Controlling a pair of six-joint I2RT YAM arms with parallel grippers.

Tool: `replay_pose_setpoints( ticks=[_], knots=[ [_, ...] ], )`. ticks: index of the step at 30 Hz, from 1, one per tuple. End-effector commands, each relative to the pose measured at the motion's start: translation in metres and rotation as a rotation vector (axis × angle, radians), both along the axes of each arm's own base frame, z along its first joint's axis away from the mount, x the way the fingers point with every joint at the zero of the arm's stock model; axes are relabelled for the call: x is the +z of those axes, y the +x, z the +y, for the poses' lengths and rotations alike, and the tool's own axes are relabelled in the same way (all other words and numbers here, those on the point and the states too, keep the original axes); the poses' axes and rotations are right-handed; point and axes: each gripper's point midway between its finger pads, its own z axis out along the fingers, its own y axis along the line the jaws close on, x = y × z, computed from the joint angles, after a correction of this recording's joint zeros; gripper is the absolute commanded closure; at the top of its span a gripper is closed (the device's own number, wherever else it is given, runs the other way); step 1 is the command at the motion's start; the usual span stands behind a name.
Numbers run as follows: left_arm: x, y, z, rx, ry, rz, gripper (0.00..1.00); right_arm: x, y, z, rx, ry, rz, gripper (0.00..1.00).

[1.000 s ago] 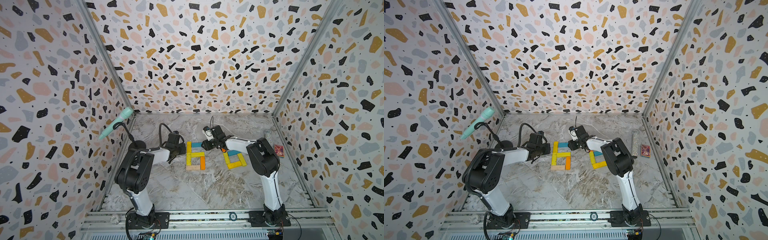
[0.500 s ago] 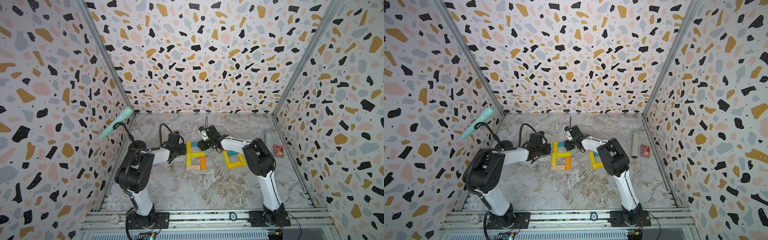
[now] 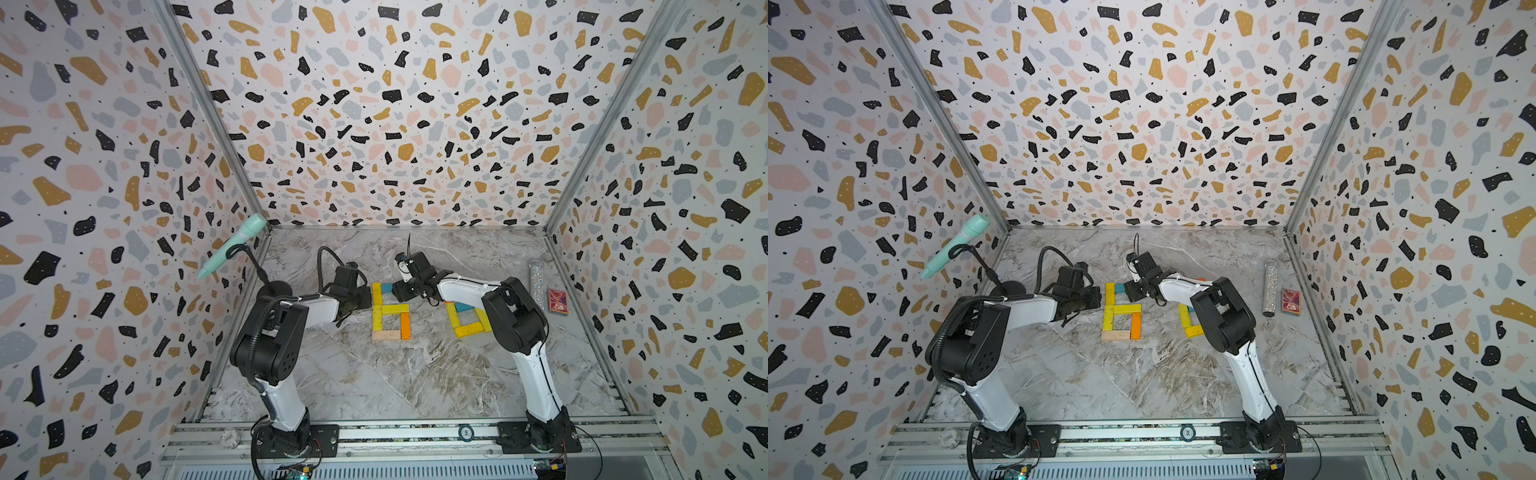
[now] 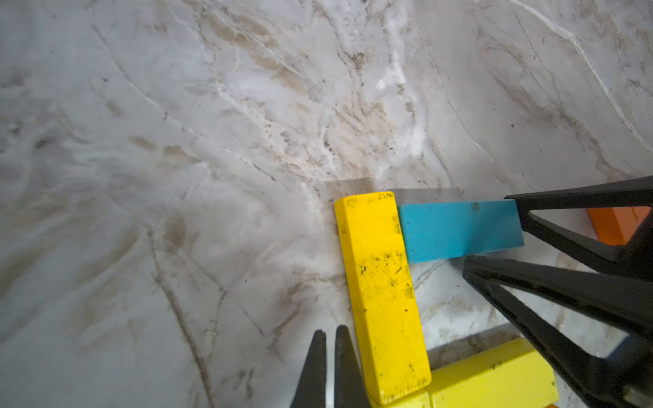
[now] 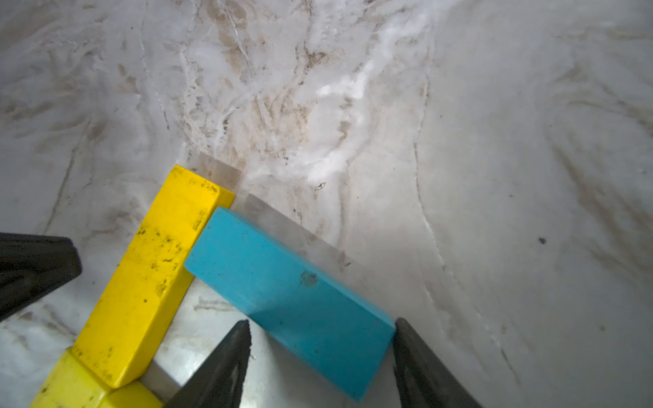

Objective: Assemble the number 6 with building blocks
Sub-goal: Adjust the building block at the center of the board.

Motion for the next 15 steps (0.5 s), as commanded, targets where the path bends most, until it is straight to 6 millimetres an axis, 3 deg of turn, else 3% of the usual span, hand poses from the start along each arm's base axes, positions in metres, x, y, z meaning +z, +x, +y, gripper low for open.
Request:
replay_pose_setpoints(
  ticks=[1, 4, 7, 15],
  knots=[
    [0.007, 0.019, 0.0, -0.006, 0.007, -0.044, 1.0, 0.026, -0.009, -0.016, -0.013, 0.083, 0.046, 0.34],
    [0.005, 0.03, -0.001, -0.004, 0.02, -0.048, 1.0, 0.05, -0.009, -0.023, -0.001, 0.221, 0.06, 0.35],
    [0.002, 0.039, -0.002, -0.007, 0.029, -0.048, 1.0, 0.061, -0.008, -0.028, 0.003, 0.257, 0.047, 0.37],
    [-0.012, 0.05, -0.001, -0.017, 0.071, -0.018, 1.0, 0.05, -0.005, -0.02, 0.028, 0.304, 0.089, 0.53]
  ],
)
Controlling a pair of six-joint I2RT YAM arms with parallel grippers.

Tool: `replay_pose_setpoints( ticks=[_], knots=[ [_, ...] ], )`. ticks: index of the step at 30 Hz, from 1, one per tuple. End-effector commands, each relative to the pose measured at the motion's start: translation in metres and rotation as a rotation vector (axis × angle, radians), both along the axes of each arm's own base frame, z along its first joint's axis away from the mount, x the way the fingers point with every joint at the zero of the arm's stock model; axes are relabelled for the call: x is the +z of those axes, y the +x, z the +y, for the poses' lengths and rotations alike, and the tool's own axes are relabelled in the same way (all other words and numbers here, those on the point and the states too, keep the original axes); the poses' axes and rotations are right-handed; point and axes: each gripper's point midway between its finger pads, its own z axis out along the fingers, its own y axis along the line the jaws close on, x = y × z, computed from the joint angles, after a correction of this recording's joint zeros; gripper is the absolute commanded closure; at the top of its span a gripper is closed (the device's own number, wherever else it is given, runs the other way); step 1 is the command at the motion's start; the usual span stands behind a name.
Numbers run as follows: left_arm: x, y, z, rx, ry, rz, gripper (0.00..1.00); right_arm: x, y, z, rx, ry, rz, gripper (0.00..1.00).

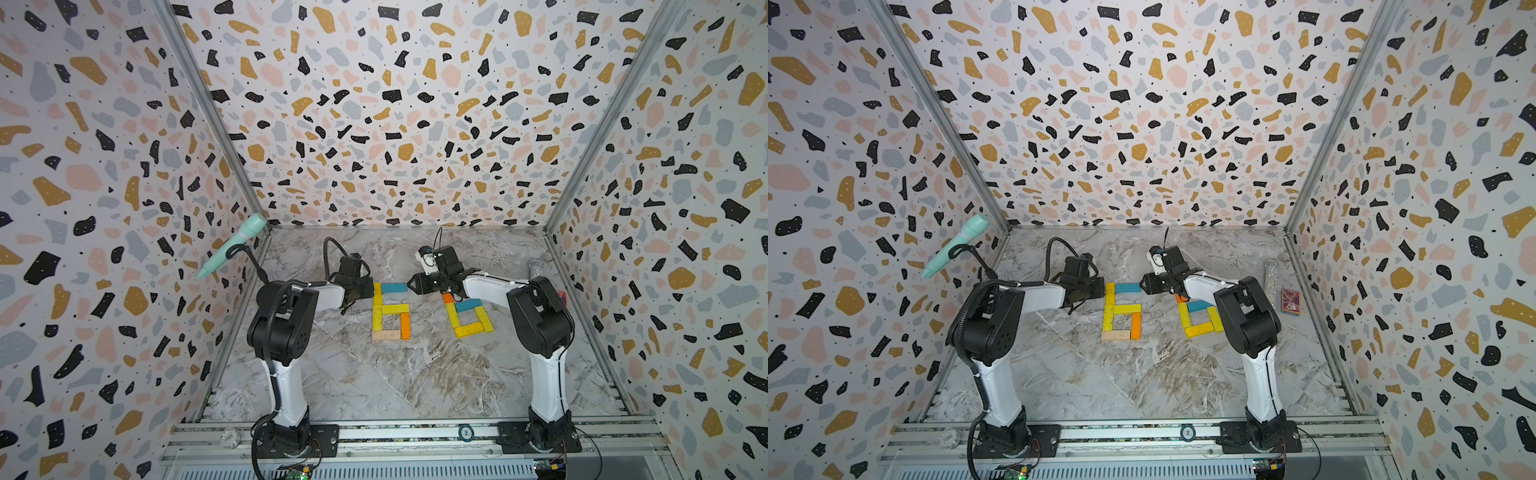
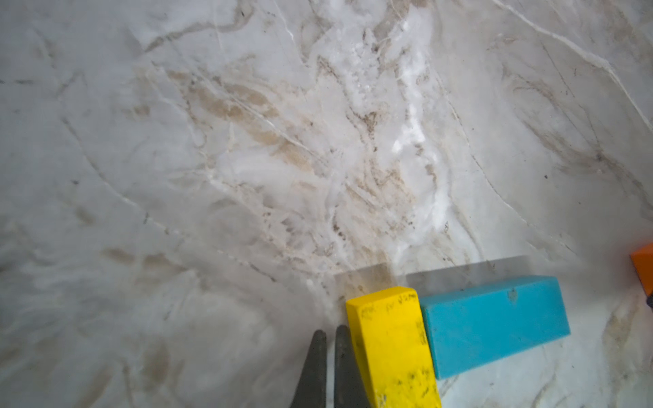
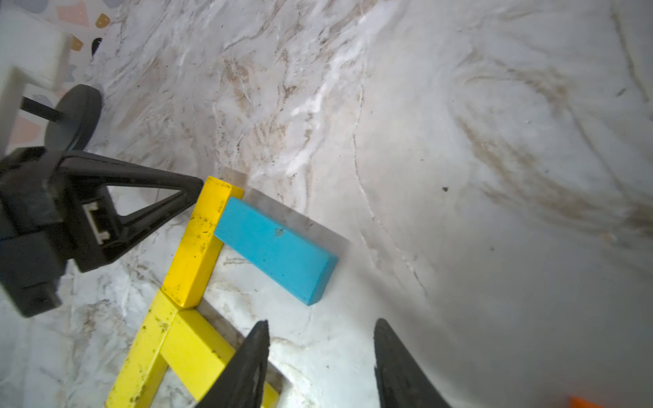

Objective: Assemble the number 6 with building blocks
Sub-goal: Adjust the building block at the center of the board.

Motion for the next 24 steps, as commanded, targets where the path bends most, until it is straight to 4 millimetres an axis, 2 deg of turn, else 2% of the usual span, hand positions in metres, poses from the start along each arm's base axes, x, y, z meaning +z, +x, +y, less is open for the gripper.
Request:
replay_pose_setpoints(
  ticks=[1, 11, 24],
  knots=[
    [-0.006, 0.004, 0.007, 0.001, 0.041, 0.012, 1.0, 0.016, 0.002, 0.016, 0.032, 0.072, -0.011, 0.55],
    [-0.012, 0.009, 0.005, -0.008, 0.032, 0.021, 1.0, -0.001, 0.014, 0.016, 0.007, 0.056, 0.01, 0.6],
    [-0.018, 0.003, -0.007, -0.065, -0.019, 0.038, 1.0, -0.007, 0.019, 0.018, 0.004, 0.081, 0.018, 0.58]
  ],
)
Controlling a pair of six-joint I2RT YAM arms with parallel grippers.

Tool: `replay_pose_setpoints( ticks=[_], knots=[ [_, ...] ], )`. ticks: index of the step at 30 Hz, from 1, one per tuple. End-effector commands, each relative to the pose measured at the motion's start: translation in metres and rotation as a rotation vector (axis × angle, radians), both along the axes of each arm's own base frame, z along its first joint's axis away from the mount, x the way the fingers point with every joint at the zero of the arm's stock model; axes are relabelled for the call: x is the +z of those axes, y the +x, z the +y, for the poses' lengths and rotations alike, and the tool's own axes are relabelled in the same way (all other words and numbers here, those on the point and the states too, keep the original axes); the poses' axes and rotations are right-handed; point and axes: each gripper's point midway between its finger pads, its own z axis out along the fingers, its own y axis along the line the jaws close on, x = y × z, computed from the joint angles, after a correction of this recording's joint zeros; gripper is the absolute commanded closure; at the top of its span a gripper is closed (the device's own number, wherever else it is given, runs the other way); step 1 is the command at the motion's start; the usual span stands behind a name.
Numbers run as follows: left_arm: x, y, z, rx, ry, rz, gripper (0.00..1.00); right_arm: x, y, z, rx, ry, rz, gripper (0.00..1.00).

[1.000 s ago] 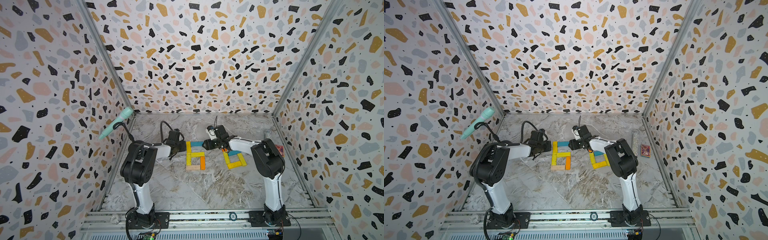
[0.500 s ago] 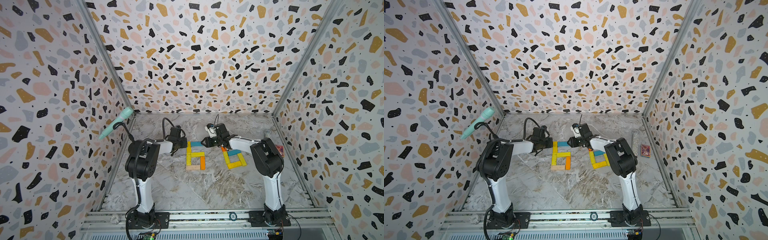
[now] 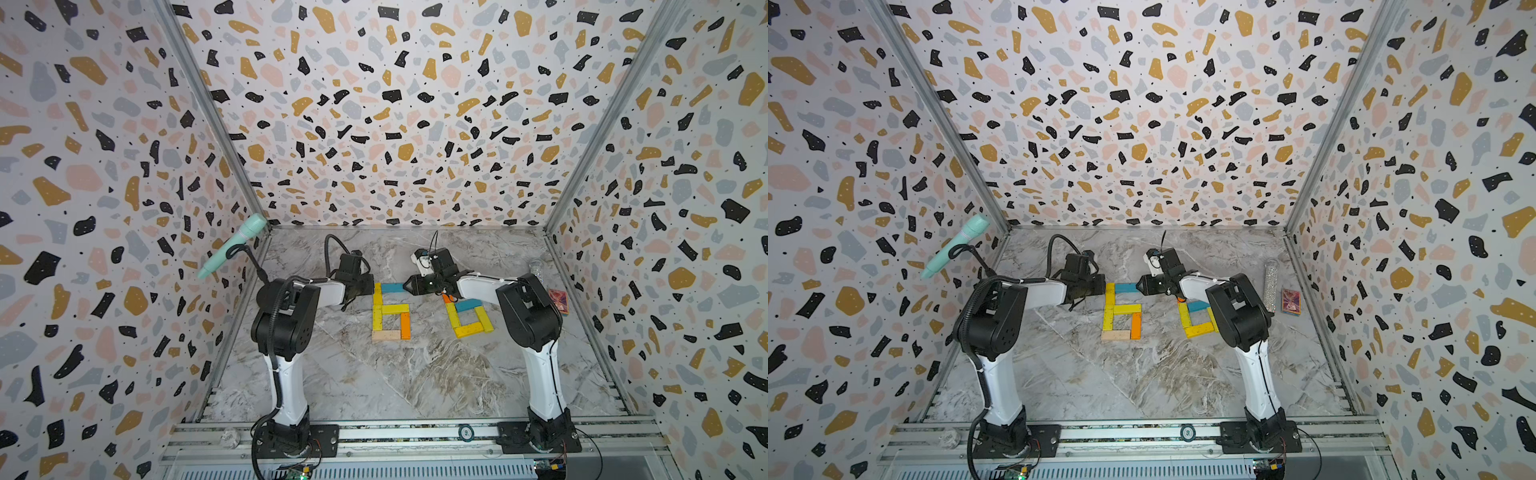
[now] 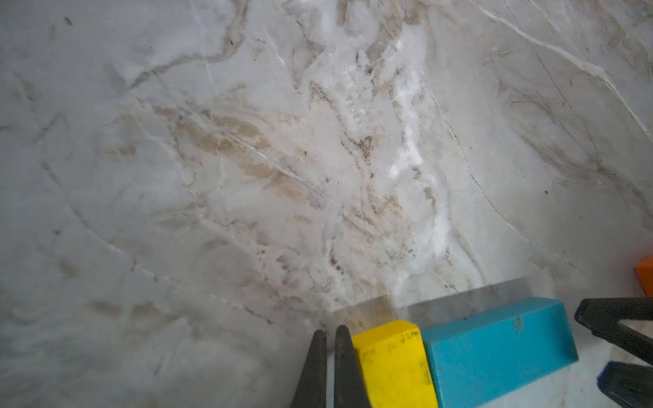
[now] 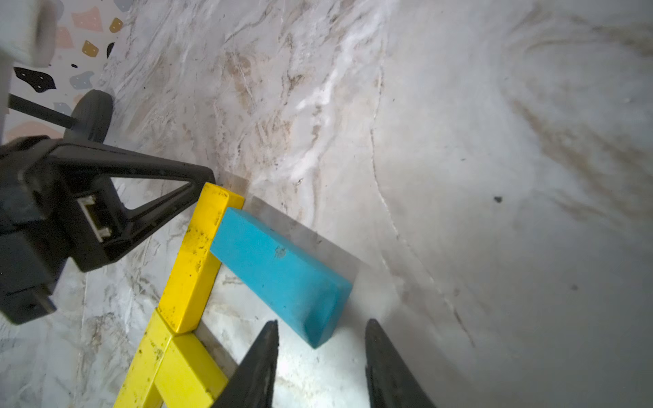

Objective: Assemble the number 6 with building blocks
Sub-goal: Adjust the building block at the center of the board.

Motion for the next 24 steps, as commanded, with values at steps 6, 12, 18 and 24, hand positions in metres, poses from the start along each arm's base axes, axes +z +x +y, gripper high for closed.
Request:
replay_pose_setpoints(
  ticks=[6, 12, 18, 24],
  knots=[
    [-0.02, -0.01, -0.006, -0.047, -0.021, 0.057, 1.0, 0.012, 0.009, 0.007, 0.009, 0.035, -0.021, 0.57],
    [-0.024, -0.016, -0.008, -0.05, -0.033, 0.075, 1.0, 0.013, 0.011, 0.008, 0.011, 0.036, -0.025, 0.57],
    [-0.022, -0.02, 0.01, 0.052, -0.011, 0.1, 1.0, 0.019, 0.013, 0.004, 0.0, 0.026, -0.035, 0.57],
    [-0.016, -0.037, 0.027, 0.123, -0.009, 0.123, 1.0, 0.021, 0.014, -0.001, -0.006, 0.016, -0.038, 0.57]
  ],
)
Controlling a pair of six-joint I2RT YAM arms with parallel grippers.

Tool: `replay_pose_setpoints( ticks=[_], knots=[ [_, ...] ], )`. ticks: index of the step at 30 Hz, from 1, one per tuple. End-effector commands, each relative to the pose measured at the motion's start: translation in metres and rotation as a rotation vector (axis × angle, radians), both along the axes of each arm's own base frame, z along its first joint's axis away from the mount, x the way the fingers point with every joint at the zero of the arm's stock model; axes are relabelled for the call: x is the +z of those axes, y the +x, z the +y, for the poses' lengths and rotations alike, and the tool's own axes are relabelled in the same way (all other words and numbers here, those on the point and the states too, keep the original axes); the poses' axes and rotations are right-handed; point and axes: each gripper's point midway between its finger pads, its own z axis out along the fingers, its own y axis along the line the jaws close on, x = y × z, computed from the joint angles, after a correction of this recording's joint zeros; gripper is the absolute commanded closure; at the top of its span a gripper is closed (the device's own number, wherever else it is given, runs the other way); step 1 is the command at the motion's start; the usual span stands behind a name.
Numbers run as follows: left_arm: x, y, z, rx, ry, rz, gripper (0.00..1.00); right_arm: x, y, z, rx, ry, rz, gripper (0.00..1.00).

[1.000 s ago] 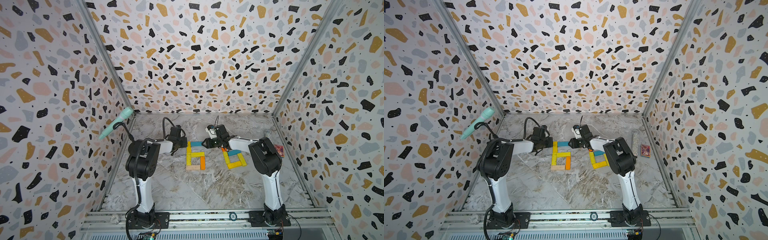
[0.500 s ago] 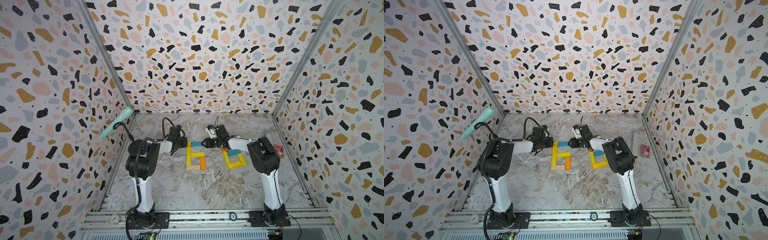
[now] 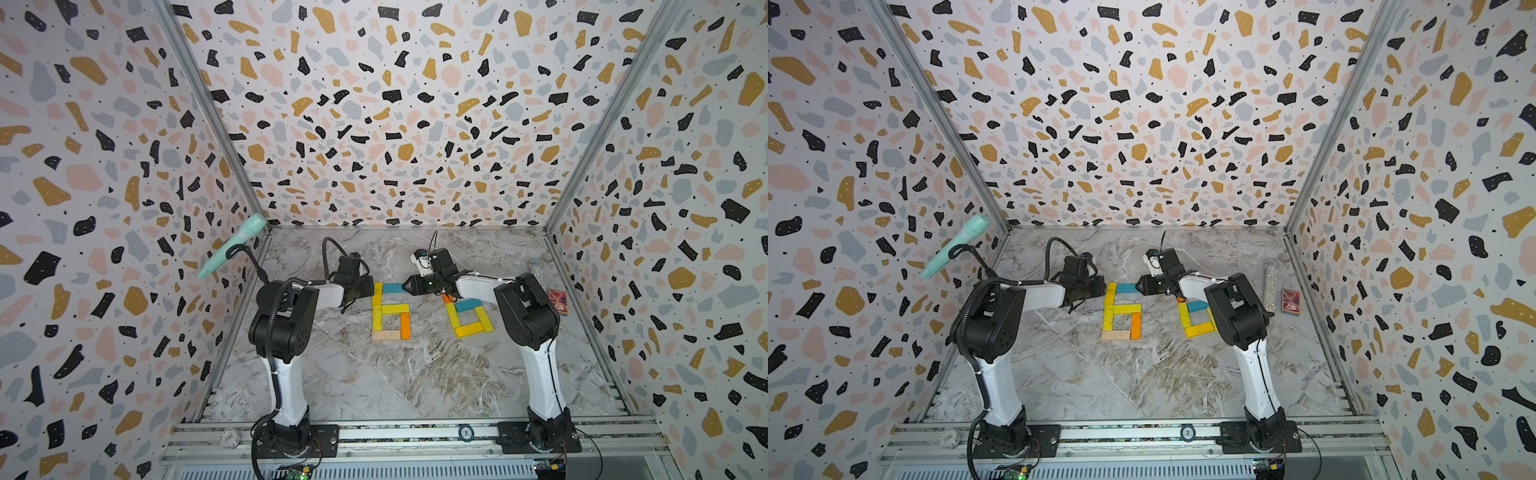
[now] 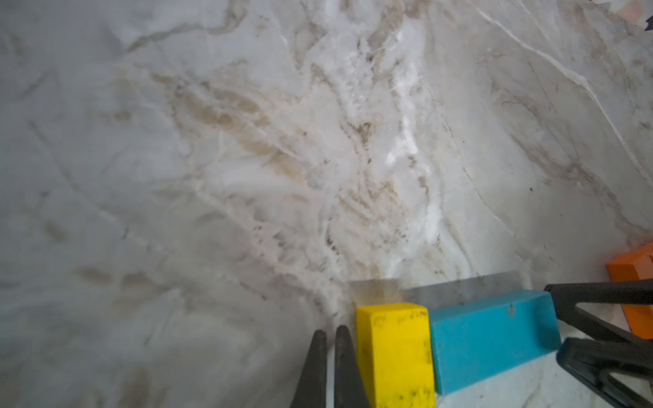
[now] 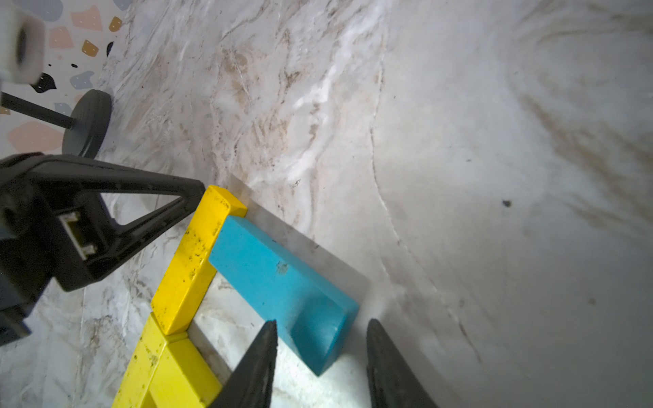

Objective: Assemble the number 6 with building blocks
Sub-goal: Adjust the building block at the center of the board.

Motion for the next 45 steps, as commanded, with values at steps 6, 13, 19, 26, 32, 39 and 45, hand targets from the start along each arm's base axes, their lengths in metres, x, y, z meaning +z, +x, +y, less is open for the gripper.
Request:
replay_pose_setpoints(
  ticks=[6, 13, 19, 26, 32, 39, 45],
  knots=[
    [-0.023, -0.05, -0.005, -0.067, -0.042, 0.132, 1.0, 0.026, 0.01, 0.001, 0.0, 0.014, -0.054, 0.56],
    [-0.03, -0.061, -0.006, -0.097, -0.032, 0.16, 1.0, 0.029, 0.009, 0.0, -0.003, 0.014, -0.059, 0.55],
    [-0.032, -0.066, -0.002, -0.084, -0.018, 0.169, 1.0, 0.031, 0.006, -0.004, -0.007, 0.008, -0.061, 0.54],
    [-0.038, -0.08, 0.001, -0.086, -0.015, 0.19, 1.0, 0.033, 0.001, -0.008, -0.015, 0.003, -0.065, 0.54],
    [-0.041, -0.084, 0.004, -0.081, -0.005, 0.197, 1.0, 0.036, -0.001, -0.009, -0.017, 0.005, -0.073, 0.54],
    [-0.045, -0.088, 0.003, -0.082, -0.009, 0.206, 1.0, 0.04, -0.004, -0.012, -0.021, -0.001, -0.082, 0.54],
    [-0.048, -0.091, 0.003, -0.083, -0.013, 0.211, 1.0, 0.041, -0.004, -0.013, -0.023, -0.002, -0.083, 0.53]
  ],
)
